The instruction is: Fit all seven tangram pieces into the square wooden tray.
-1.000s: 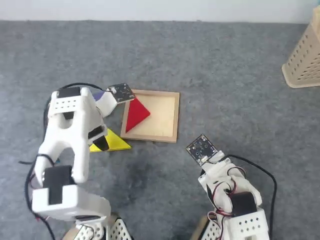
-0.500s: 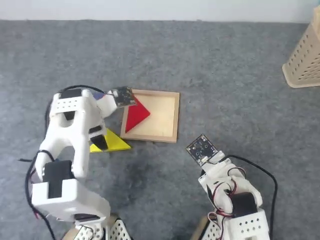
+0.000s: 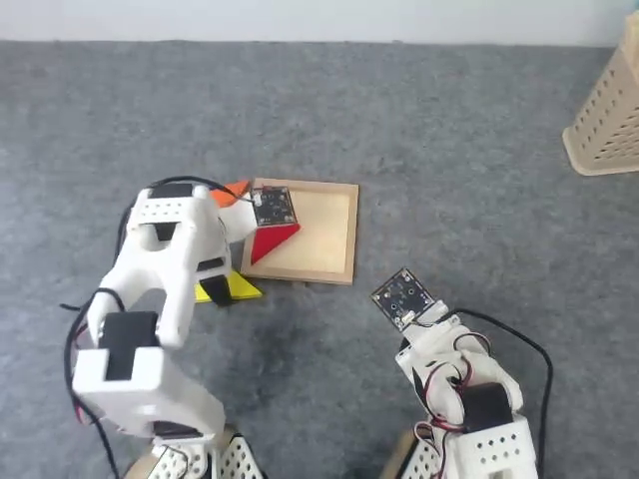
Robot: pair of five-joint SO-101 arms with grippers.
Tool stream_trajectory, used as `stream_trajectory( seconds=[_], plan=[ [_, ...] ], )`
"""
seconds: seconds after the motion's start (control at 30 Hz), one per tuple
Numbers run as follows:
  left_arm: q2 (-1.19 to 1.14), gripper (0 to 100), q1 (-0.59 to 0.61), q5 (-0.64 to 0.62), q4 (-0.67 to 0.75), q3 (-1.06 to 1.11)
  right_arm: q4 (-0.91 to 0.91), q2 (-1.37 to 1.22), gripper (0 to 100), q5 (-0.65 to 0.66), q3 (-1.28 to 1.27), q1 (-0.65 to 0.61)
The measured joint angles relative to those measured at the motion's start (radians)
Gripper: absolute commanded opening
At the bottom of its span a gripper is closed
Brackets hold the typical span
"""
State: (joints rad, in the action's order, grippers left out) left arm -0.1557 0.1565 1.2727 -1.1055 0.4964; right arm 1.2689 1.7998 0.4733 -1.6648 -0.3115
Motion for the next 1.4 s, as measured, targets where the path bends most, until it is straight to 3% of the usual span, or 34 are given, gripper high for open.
stream_trajectory(
  seconds=[0.47,1.4],
  plan=[
    [-0.035,31,0.072,0.003,0.037,0.002,0.000,0.000,0.8,0.000,0.000,0.000],
    [-0.035,32,0.026,0.006,0.037,0.003,0.000,0.000,0.8,0.000,0.000,0.000]
  ],
)
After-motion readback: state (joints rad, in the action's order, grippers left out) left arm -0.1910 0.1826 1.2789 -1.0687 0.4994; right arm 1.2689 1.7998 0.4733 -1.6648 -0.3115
